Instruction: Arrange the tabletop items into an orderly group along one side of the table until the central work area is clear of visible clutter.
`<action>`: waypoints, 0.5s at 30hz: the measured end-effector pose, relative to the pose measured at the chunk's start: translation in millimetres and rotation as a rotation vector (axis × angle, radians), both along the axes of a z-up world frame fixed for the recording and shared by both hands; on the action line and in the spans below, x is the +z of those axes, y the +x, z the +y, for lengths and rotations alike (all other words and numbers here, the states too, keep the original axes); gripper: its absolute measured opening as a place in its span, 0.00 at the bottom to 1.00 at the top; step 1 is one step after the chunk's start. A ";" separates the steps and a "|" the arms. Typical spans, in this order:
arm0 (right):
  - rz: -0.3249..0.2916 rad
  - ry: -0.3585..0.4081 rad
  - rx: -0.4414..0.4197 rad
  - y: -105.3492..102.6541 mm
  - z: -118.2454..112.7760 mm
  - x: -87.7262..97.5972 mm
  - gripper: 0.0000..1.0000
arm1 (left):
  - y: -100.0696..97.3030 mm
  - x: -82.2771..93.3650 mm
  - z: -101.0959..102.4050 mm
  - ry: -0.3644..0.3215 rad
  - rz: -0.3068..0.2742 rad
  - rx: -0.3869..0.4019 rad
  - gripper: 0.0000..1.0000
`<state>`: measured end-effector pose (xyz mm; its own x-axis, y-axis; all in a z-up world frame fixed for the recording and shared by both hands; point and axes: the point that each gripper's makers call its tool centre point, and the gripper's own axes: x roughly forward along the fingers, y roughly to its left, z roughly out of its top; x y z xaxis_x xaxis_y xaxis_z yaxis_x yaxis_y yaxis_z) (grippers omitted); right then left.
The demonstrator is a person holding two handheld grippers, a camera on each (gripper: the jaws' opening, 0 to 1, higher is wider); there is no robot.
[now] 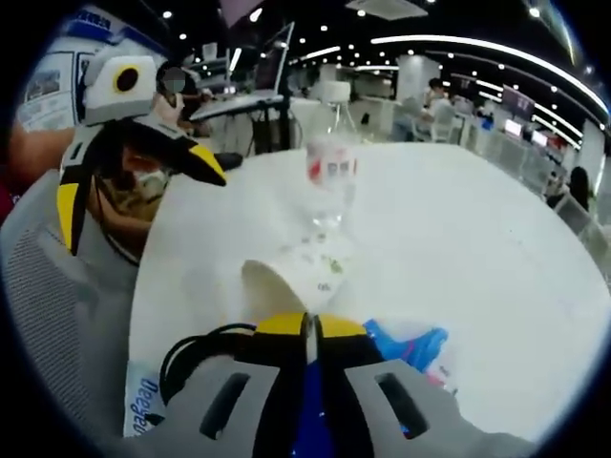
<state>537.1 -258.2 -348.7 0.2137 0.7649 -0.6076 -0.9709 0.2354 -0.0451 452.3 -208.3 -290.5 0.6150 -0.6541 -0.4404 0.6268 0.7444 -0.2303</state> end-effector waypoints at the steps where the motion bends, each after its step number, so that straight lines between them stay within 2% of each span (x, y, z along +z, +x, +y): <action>1: 0.001 0.003 0.000 -0.1 -0.2 1.2 0.02 | -0.1 0.0 0.0 0.003 -0.001 -0.001 0.83; 7: 0.031 0.029 -0.019 3.3 -2.9 9.5 0.02 | 0.1 0.6 -0.2 0.024 -0.011 -0.011 0.83; 13: 0.076 0.066 -0.048 4.2 -5.2 20.4 0.02 | 0.4 4.9 -0.1 0.098 -0.057 -0.036 0.82; 15: 0.120 0.098 -0.072 3.4 -4.7 25.8 0.02 | 0.7 5.7 -0.2 0.142 -0.078 -0.051 0.82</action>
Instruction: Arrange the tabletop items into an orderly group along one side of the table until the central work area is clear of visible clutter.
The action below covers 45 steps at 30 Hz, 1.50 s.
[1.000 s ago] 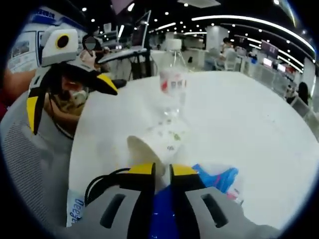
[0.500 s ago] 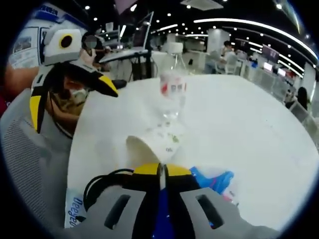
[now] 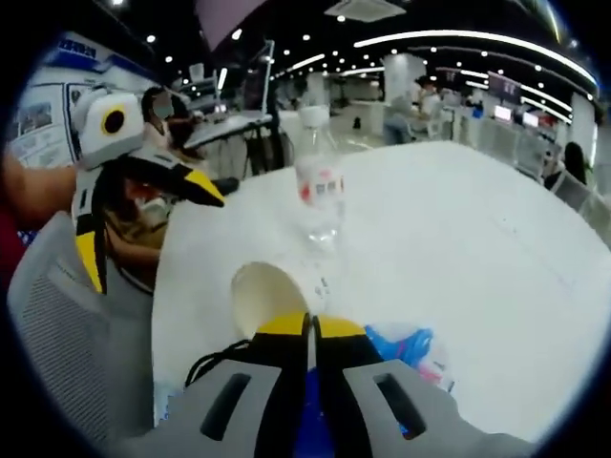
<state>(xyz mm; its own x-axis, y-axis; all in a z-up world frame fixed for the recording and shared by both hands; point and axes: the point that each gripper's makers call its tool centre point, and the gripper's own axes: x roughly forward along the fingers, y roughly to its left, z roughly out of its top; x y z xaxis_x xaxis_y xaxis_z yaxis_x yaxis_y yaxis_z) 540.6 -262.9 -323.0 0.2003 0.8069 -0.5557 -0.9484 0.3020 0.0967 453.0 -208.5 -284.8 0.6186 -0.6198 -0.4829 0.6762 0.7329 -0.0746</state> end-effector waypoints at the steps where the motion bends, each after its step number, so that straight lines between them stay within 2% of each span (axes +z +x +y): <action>1: 0.022 0.013 -0.006 -0.7 -1.2 2.7 0.02 | -0.2 0.2 -0.4 0.016 -0.006 -0.007 0.82; 6: 0.131 0.057 -0.056 -3.1 -7.7 11.0 0.02 | -0.8 3.8 -6.4 0.062 -0.048 -0.038 0.82; 11: 0.171 0.075 -0.067 -8.1 -12.1 20.4 0.02 | 1.0 8.1 -12.0 0.065 -0.082 -0.052 0.80; 16: 0.246 0.114 -0.085 -17.2 -14.1 34.1 0.02 | 2.1 14.9 -17.1 0.064 -0.117 -0.063 0.78; 19: 0.313 0.134 -0.093 -24.2 -16.4 42.1 0.02 | 2.3 18.4 -19.4 0.067 -0.136 -0.073 0.76; 22: 0.343 0.135 -0.099 -29.9 -18.3 47.2 0.02 | 2.6 23.5 -22.5 0.082 -0.173 -0.093 0.74; 29: 0.398 0.157 -0.088 -45.0 -16.5 60.1 0.02 | 4.7 24.5 -27.7 0.122 -0.213 -0.141 0.68; 33: 0.419 0.160 -0.085 -52.6 -14.8 66.1 0.02 | 3.0 25.5 -32.8 0.133 -0.224 -0.171 0.60; 42: 0.453 0.138 -0.078 -63.2 -9.1 65.6 0.01 | 0.3 21.8 -46.7 0.180 -0.249 -0.242 0.50; 45: 0.455 0.138 -0.074 -64.7 -7.1 66.8 0.02 | 0.2 21.8 -48.6 0.180 -0.254 -0.256 0.43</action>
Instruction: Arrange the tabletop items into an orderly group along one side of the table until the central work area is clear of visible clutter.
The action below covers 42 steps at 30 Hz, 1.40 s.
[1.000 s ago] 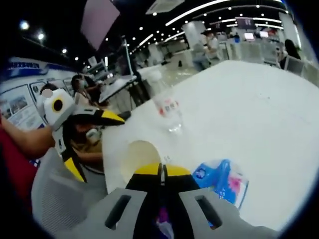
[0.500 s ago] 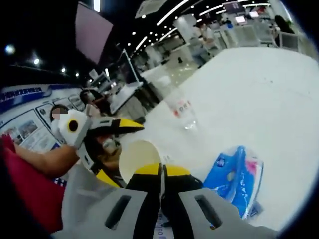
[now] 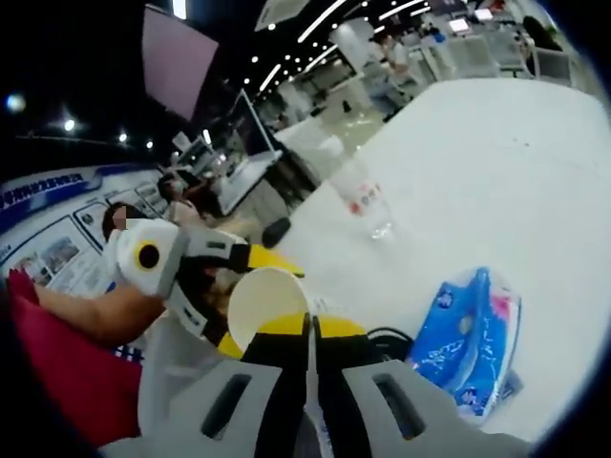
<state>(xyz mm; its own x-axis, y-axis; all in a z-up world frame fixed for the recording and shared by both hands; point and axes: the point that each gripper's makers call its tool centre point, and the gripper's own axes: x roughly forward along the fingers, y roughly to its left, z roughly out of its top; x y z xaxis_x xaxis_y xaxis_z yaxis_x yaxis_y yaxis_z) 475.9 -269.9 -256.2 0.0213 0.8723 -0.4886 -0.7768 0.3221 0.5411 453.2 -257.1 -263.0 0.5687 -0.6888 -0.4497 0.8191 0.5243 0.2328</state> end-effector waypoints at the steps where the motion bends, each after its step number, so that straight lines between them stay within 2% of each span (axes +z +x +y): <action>1: -0.005 -0.003 0.003 -0.2 0.2 0.1 0.01 | 0.7 0.2 -0.1 -0.001 -0.002 0.002 0.43; 8: -0.015 -0.008 0.005 1.3 -1.2 3.0 0.02 | 2.8 1.7 -0.4 -0.034 0.007 0.005 0.42; 15: -0.066 0.013 0.014 6.0 -0.8 9.6 0.02 | 6.7 6.5 0.1 -0.098 0.013 0.023 0.41; 19: -0.100 0.044 0.013 8.2 1.3 17.0 0.03 | 10.6 13.2 3.0 -0.188 0.033 0.051 0.40; 23: -0.132 0.088 0.002 14.1 3.1 27.2 0.04 | 15.8 16.9 9.7 -0.236 0.043 0.081 0.40; 28: -0.164 0.133 -0.016 20.2 3.1 38.8 0.07 | 23.5 23.7 19.1 -0.345 0.077 0.140 0.40; 30: -0.187 0.149 -0.010 21.2 3.5 42.4 0.11 | 27.5 25.7 23.9 -0.383 0.086 0.159 0.40; 33: -0.263 0.158 0.029 19.4 5.7 45.7 0.19 | 31.3 29.3 27.4 -0.425 0.096 0.175 0.40; 39: -0.369 0.177 0.091 10.5 12.9 52.3 0.34 | 35.4 35.0 26.6 -0.476 0.121 0.179 0.40; 42: -0.406 0.175 0.107 10.5 14.1 52.4 0.37 | 38.0 38.1 25.7 -0.498 0.131 0.177 0.40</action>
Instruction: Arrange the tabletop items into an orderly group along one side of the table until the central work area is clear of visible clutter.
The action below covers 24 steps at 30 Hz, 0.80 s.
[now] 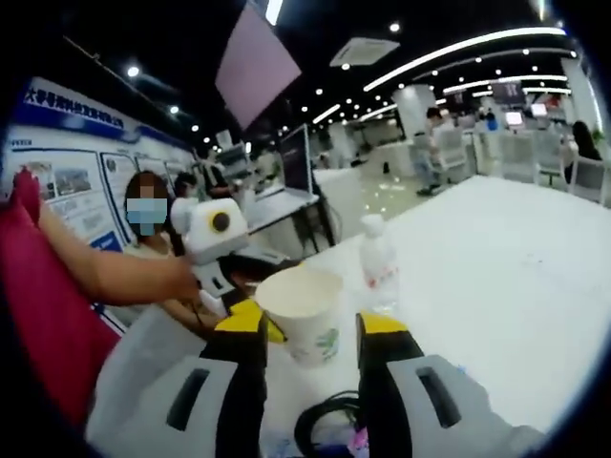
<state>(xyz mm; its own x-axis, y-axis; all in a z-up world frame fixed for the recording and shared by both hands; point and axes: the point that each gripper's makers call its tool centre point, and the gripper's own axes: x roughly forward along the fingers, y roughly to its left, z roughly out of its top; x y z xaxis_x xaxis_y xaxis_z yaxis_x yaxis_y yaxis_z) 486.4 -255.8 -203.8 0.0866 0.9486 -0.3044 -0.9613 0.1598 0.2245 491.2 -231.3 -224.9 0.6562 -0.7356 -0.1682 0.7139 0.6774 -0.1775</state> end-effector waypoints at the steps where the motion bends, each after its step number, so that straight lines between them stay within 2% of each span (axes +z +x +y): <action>1: -0.004 -0.004 0.003 0.6 -0.3 -1.0 0.37 | 0.3 0.6 -0.4 -0.004 0.001 -0.002 0.40; 9: -0.056 -0.008 0.034 4.6 -0.1 -3.5 0.40 | -0.2 5.7 -7.8 -0.011 0.009 -0.067 0.40; 11: -0.067 -0.003 0.061 3.6 0.0 -3.4 0.40 | -1.2 9.6 -10.1 -0.029 0.007 -0.089 0.40; 15: -0.083 0.040 0.117 -0.6 0.6 4.3 0.39 | -4.8 13.1 -14.2 -0.026 0.000 -0.143 0.40; 24: -0.098 0.086 0.214 -10.5 3.5 8.8 0.38 | -9.0 16.1 -22.8 -0.027 0.010 -0.244 0.40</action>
<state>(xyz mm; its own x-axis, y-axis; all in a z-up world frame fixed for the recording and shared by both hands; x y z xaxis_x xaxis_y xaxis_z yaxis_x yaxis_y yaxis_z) 475.8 -252.3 -195.0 -0.0943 0.9706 -0.2215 -0.9890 -0.0659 0.1325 482.2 -254.1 -208.8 0.4568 -0.8765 -0.1516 0.8540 0.4798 -0.2009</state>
